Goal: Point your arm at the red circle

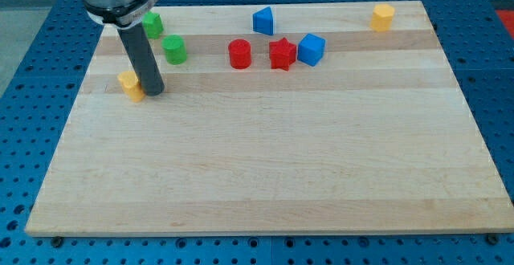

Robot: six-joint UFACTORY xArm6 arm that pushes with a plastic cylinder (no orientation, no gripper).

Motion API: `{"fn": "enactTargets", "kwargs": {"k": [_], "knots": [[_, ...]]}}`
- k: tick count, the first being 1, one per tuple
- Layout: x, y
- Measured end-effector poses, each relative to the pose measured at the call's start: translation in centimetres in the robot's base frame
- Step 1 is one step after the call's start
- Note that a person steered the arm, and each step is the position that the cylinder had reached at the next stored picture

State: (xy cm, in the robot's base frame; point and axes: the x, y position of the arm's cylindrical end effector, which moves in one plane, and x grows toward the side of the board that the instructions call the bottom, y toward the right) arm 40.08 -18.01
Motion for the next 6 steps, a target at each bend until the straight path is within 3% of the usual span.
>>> {"fn": "enactTargets", "kwargs": {"k": [2,3,6], "knots": [[0.0,-0.2],[-0.1,2.3],[-5.6,8.2]]}}
